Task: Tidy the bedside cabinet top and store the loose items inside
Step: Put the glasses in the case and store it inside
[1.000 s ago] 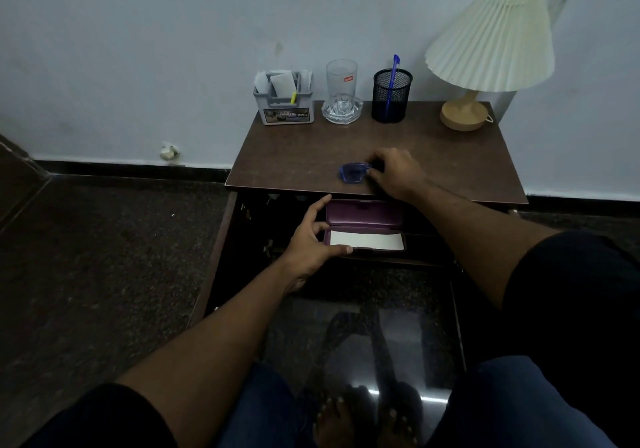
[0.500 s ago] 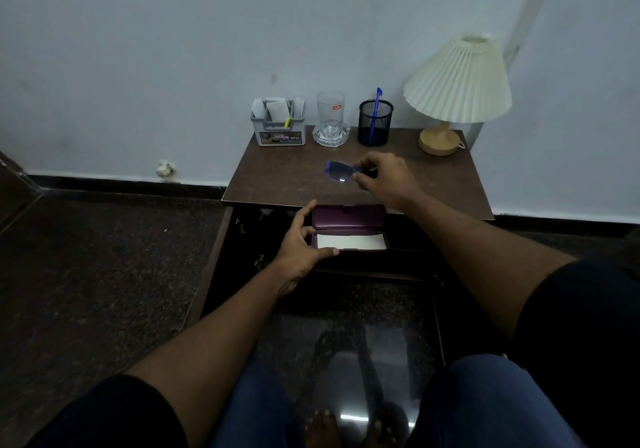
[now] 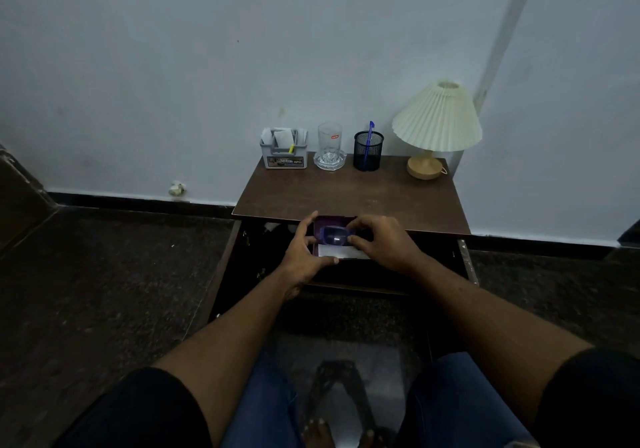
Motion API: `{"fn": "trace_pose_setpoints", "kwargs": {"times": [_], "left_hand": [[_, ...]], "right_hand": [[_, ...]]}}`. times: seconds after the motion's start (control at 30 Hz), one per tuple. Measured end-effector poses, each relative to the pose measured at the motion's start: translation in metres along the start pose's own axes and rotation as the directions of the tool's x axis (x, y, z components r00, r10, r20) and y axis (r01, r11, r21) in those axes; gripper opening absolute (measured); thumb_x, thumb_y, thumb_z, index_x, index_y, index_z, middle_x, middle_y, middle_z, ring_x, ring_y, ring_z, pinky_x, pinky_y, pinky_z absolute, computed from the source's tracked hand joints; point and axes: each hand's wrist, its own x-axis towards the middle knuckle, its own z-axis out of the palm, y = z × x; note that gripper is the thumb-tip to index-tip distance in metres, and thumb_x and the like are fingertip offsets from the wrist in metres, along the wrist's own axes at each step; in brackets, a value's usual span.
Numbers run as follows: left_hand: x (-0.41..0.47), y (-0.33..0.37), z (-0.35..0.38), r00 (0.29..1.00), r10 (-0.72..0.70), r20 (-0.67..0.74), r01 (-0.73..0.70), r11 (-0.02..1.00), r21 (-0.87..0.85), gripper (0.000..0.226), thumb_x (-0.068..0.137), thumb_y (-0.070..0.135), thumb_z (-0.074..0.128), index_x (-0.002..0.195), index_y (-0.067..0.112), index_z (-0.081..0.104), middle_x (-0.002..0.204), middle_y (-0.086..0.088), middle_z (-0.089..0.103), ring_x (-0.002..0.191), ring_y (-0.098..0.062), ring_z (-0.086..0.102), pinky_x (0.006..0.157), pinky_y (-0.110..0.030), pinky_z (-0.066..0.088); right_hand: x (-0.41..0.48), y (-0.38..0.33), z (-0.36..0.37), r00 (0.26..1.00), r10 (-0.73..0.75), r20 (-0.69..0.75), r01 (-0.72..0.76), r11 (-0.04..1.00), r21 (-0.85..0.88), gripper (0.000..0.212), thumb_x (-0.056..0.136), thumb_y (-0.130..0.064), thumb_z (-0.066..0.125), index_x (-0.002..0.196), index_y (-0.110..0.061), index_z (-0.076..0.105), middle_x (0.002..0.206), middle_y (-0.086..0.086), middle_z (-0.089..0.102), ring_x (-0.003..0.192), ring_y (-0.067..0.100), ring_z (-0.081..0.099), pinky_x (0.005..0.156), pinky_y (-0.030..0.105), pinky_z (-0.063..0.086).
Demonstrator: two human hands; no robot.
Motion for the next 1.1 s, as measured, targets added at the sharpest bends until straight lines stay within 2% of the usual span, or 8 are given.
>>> {"fn": "trace_pose_setpoints", "kwargs": {"times": [0.23, 0.5, 0.67, 0.77, 0.87, 0.93, 1.0, 1.1], "left_hand": [[-0.012, 0.016, 0.002, 1.000, 0.009, 0.027, -0.009, 1.000, -0.019, 0.110, 0.065, 0.000, 0.087, 0.148, 0.048, 0.033, 0.114, -0.014, 0.071, 0.103, -0.021, 0.073, 0.082, -0.031, 0.061], [-0.024, 0.018, 0.001, 0.998, -0.004, 0.063, 0.008, 0.998, -0.056, 0.108, 0.068, -0.008, 0.084, 0.149, 0.043, 0.035, 0.121, -0.020, 0.067, 0.110, -0.029, 0.071, 0.093, -0.047, 0.059], [-0.024, 0.018, 0.002, 0.997, -0.022, 0.074, 0.029, 0.996, -0.090, 0.106, 0.068, -0.011, 0.084, 0.147, 0.044, 0.038, 0.115, -0.014, 0.072, 0.107, -0.027, 0.073, 0.088, -0.045, 0.061], [-0.024, 0.018, 0.001, 0.996, -0.035, 0.083, 0.045, 0.992, -0.118, 0.105, 0.068, -0.012, 0.083, 0.145, 0.044, 0.040, 0.114, -0.014, 0.072, 0.105, -0.026, 0.074, 0.088, -0.047, 0.061], [-0.024, 0.018, 0.003, 0.995, -0.036, 0.093, 0.048, 0.990, -0.136, 0.103, 0.069, -0.012, 0.083, 0.144, 0.044, 0.040, 0.115, -0.014, 0.072, 0.105, -0.024, 0.074, 0.086, -0.046, 0.061], [-0.025, 0.017, 0.005, 0.994, -0.038, 0.098, 0.052, 0.988, -0.143, 0.101, 0.070, -0.013, 0.082, 0.143, 0.045, 0.041, 0.118, -0.015, 0.071, 0.106, -0.024, 0.074, 0.087, -0.047, 0.061], [-0.027, 0.015, 0.008, 0.994, -0.040, 0.103, 0.055, 0.988, -0.143, 0.099, 0.071, -0.012, 0.082, 0.141, 0.045, 0.042, 0.119, -0.015, 0.070, 0.106, -0.024, 0.073, 0.088, -0.049, 0.061], [-0.027, 0.013, 0.013, 0.993, -0.041, 0.113, 0.056, 0.989, -0.139, 0.094, 0.071, -0.010, 0.082, 0.139, 0.043, 0.044, 0.117, -0.019, 0.070, 0.107, -0.028, 0.073, 0.089, -0.050, 0.060]], "right_hand": [[-0.014, -0.007, -0.006, 0.999, -0.053, 0.005, 0.053, 0.991, -0.124, 0.026, 0.089, -0.026, 0.073, 0.114, -0.018, 0.074, 0.109, -0.001, 0.074, 0.097, 0.012, 0.068, 0.084, 0.032, 0.057], [-0.028, -0.006, -0.006, 0.998, -0.053, 0.024, 0.054, 0.995, -0.083, 0.030, 0.090, -0.032, 0.072, 0.117, -0.020, 0.073, 0.112, -0.004, 0.074, 0.098, 0.006, 0.067, 0.085, 0.024, 0.055], [-0.037, 0.007, -0.011, 0.948, 0.070, -0.311, -0.040, 0.994, 0.103, 0.013, 0.094, -0.029, 0.068, 0.098, -0.019, 0.075, 0.095, -0.006, 0.071, 0.085, 0.007, 0.064, 0.080, 0.029, 0.056], [-0.042, 0.018, -0.016, 0.886, 0.248, -0.392, -0.143, 0.950, 0.277, 0.012, 0.092, -0.029, 0.070, 0.100, -0.021, 0.070, 0.101, -0.006, 0.064, 0.086, 0.004, 0.062, 0.076, 0.025, 0.055], [-0.046, 0.024, -0.018, 0.857, 0.468, -0.217, -0.319, 0.812, 0.489, 0.035, 0.093, -0.044, 0.067, 0.120, -0.023, 0.061, 0.121, -0.002, 0.060, 0.101, 0.010, 0.063, 0.082, 0.029, 0.055], [-0.051, 0.022, -0.018, 0.822, 0.569, 0.020, -0.444, 0.619, 0.648, 0.043, 0.094, -0.054, 0.060, 0.125, -0.026, 0.055, 0.126, 0.002, 0.061, 0.102, 0.020, 0.066, 0.075, 0.037, 0.059], [-0.055, 0.018, -0.017, 0.781, 0.586, 0.216, -0.526, 0.430, 0.734, 0.044, 0.094, -0.061, 0.054, 0.123, -0.027, 0.056, 0.121, 0.006, 0.064, 0.098, 0.029, 0.072, 0.070, 0.041, 0.062], [-0.058, 0.014, -0.011, 0.766, 0.547, 0.338, -0.541, 0.264, 0.798, 0.048, 0.095, -0.064, 0.051, 0.122, -0.026, 0.060, 0.114, 0.009, 0.072, 0.100, 0.034, 0.073, 0.075, 0.047, 0.063]]}}
